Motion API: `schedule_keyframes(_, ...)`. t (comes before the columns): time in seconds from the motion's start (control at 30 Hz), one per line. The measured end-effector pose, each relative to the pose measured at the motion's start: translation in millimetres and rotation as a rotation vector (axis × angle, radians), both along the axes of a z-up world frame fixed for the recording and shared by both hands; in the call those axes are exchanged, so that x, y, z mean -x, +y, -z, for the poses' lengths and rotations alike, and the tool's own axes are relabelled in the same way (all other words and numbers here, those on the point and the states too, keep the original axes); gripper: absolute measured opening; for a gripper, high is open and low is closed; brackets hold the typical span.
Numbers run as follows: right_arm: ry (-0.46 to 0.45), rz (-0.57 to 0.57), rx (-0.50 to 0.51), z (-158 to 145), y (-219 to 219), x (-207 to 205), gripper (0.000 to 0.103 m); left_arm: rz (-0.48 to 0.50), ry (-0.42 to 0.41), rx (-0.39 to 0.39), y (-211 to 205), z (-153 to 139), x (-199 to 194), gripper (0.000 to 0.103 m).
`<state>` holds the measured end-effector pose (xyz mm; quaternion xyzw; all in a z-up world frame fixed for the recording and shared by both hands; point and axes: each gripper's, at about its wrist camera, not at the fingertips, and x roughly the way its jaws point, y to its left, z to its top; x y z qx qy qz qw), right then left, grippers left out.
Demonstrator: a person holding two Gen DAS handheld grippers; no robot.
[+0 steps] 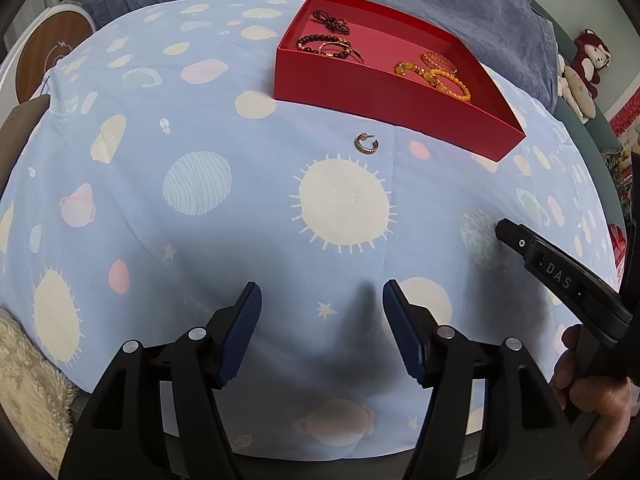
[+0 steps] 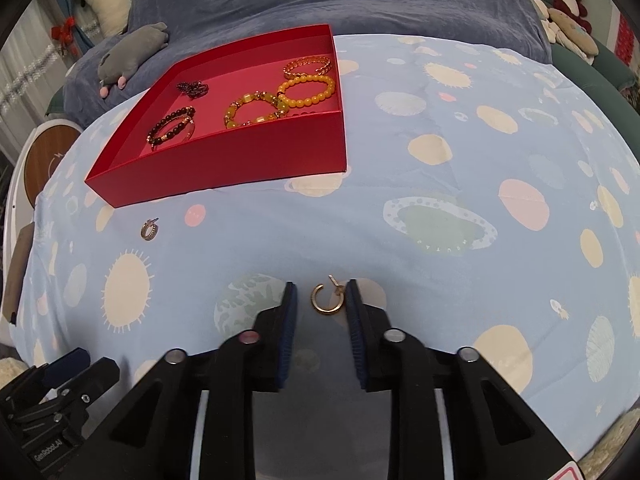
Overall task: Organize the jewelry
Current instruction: 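Grasp a gold hoop earring with the right tool while the left tool grasps the other earring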
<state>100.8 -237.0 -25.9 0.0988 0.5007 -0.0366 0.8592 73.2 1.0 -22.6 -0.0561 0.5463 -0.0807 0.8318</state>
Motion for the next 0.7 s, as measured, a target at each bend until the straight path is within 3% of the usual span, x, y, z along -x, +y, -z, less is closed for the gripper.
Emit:
schedule_keyframes(0.37, -0.008, 0.026, -0.051, -2.0, -4.7, 14.5, 0.016, -0.006, -0.008, -0.006, -1.1, -1.5, -12.1, 0.06)
schedule_keyframes(0.7, 0.005, 0.029, -0.106, -0.4, 1.7, 38.3, 0.016, 0.009, -0.048, -0.018, -15.3, -4.2, -47.7, 0.06)
